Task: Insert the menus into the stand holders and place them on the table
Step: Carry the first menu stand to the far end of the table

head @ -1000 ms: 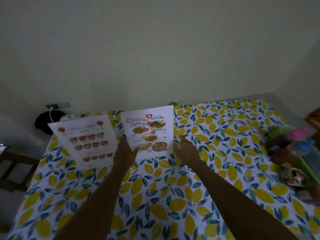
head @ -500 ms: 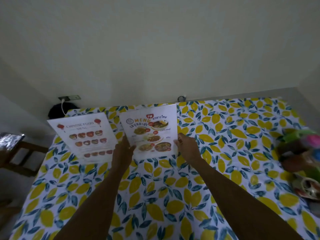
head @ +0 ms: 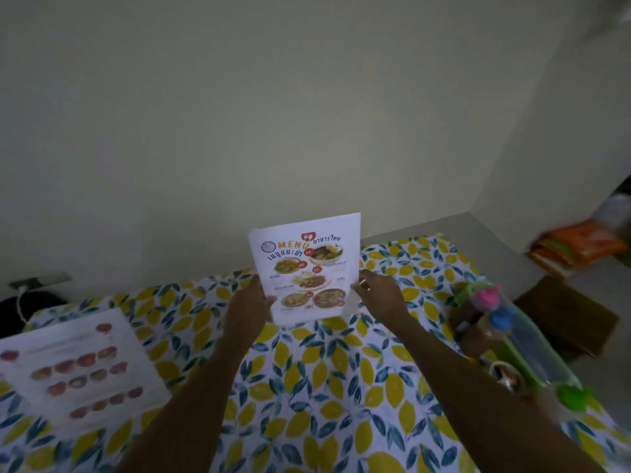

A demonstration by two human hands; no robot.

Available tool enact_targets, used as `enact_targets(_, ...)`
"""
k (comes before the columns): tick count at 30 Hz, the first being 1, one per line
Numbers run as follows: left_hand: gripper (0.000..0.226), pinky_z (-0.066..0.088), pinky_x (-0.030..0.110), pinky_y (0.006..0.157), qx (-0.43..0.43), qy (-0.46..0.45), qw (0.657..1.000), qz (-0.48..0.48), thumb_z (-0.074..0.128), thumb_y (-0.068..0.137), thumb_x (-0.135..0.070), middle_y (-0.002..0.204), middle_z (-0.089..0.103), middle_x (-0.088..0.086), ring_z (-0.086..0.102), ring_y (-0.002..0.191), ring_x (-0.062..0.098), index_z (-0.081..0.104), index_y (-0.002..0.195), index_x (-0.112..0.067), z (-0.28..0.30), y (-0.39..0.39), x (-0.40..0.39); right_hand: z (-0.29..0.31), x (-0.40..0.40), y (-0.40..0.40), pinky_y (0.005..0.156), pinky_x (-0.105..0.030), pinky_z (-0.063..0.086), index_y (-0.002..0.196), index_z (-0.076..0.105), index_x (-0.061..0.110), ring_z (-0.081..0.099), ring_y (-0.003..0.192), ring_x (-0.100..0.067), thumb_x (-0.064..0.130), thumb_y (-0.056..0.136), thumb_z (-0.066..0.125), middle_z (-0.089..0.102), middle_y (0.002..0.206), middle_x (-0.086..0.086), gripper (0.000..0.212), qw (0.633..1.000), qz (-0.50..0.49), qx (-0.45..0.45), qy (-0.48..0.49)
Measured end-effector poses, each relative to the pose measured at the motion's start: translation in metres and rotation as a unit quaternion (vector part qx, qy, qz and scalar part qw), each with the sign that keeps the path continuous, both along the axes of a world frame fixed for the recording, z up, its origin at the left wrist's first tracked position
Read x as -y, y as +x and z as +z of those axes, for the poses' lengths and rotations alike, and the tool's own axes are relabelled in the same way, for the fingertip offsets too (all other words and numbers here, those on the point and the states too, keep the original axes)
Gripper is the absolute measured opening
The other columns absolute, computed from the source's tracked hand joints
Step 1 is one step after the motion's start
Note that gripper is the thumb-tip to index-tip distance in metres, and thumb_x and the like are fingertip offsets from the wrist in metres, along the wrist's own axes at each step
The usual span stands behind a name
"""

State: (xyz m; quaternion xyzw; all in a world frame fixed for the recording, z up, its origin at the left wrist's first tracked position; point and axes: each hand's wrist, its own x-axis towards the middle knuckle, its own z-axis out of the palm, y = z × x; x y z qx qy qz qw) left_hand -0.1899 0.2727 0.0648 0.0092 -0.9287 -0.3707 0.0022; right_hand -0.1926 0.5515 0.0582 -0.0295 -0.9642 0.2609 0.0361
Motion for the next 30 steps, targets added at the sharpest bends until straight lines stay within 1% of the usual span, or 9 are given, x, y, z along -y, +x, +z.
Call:
enact_targets(2,0.034,0.05,0.032,0.072,-0.012,0.005,1.0,-0.012,0.068,0.087,-0.019,0.11,0.073,0.009,0.07,0.092,0.029,0.058,0.119,-0.011,0.011,-0.02,-0.032,0.016,-0.034,-0.013,0.061,-0.033,0.045,0.084,0.062,0.01,0.066,0.078,-0.032,0.036,0.092,0.059,0.072,0.084,-0.014,0.028,1.0,-0.011,-0.015,0.024)
enact_targets(7,0.039,0.051,0.033,0.073,-0.042,0.002,0.998,-0.049,0.069,0.086,-0.02,0.11,0.072,0.011,0.07,0.096,0.03,0.054,0.121,-0.012,0.027,-0.071,-0.12,0.045,-0.126,-0.056,0.068,-0.037,0.05,0.085,0.066,0.01,0.067,0.083,-0.035,0.036,0.091,0.06,0.073,0.086,-0.015,0.027,0.996,-0.027,-0.036,0.08)
enact_targets(11,0.038,0.057,0.047,0.077,-0.049,-0.012,0.997,-0.064,0.067,0.085,-0.031,0.106,0.069,0.013,0.067,0.095,0.033,0.051,0.115,-0.016,0.012,-0.119,-0.192,0.046,-0.203,-0.097,0.07,-0.038,0.052,0.087,0.068,0.008,0.068,0.084,-0.037,0.034,0.088,0.063,0.074,0.089,-0.017,0.027,0.994,-0.039,-0.05,0.089)
enact_targets(13,0.035,0.054,0.041,0.08,-0.046,0.006,0.997,-0.062,0.064,0.087,-0.025,0.109,0.069,0.015,0.065,0.1,0.037,0.053,0.118,-0.01,0.009,-0.132,-0.236,0.036,-0.24,-0.119,0.07,-0.037,0.053,0.087,0.068,0.009,0.068,0.083,-0.035,0.036,0.088,0.063,0.075,0.089,-0.015,0.027,0.995,-0.044,-0.038,0.076)
enact_targets(16,0.03,0.049,0.034,0.076,-0.015,0.033,0.999,-0.038,0.065,0.088,-0.01,0.111,0.067,0.018,0.066,0.098,0.033,0.054,0.115,-0.003,-0.003,-0.152,-0.292,0.011,-0.292,-0.15,0.068,-0.034,0.05,0.085,0.067,0.011,0.068,0.082,-0.034,0.036,0.088,0.063,0.075,0.088,-0.013,0.026,0.997,-0.04,-0.016,0.064)
enact_targets(19,0.028,0.054,0.038,0.07,0.011,0.017,0.999,-0.036,0.064,0.089,-0.014,0.102,0.07,0.02,0.069,0.089,0.035,0.056,0.113,-0.001,-0.027,-0.176,-0.33,-0.015,-0.332,-0.176,0.068,-0.034,0.049,0.086,0.067,0.008,0.068,0.083,-0.034,0.034,0.089,0.063,0.075,0.09,-0.015,0.026,0.998,-0.032,0.011,0.053)
enact_targets(21,0.033,0.057,0.042,0.073,0.022,-0.004,0.999,-0.036,0.062,0.091,-0.017,0.105,0.071,0.018,0.069,0.089,0.034,0.053,0.121,-0.006,-0.041,-0.189,-0.35,-0.03,-0.351,-0.192,0.069,-0.036,0.051,0.086,0.067,0.008,0.068,0.083,-0.035,0.034,0.089,0.063,0.075,0.09,-0.016,0.026,0.998,-0.026,0.019,0.05)
enact_targets(24,0.039,0.05,0.034,0.071,0.052,-0.029,0.998,-0.02,0.058,0.093,-0.017,0.11,0.07,0.017,0.068,0.094,0.035,0.049,0.13,-0.008,-0.057,-0.202,-0.373,-0.05,-0.37,-0.208,0.07,-0.036,0.051,0.086,0.067,0.007,0.068,0.084,-0.036,0.033,0.089,0.064,0.074,0.09,-0.017,0.026,0.998,-0.023,0.036,0.04)
enact_targets(30,0.033,0.059,0.051,0.07,0.058,-0.054,0.997,-0.022,0.056,0.094,-0.015,0.106,0.07,0.021,0.069,0.086,0.036,0.049,0.124,-0.004,-0.082,-0.22,-0.396,-0.081,-0.392,-0.23,0.071,-0.035,0.05,0.09,0.067,0.01,0.067,0.084,-0.036,0.034,0.09,0.062,0.074,0.092,-0.016,0.024,0.998,-0.025,0.057,0.013)
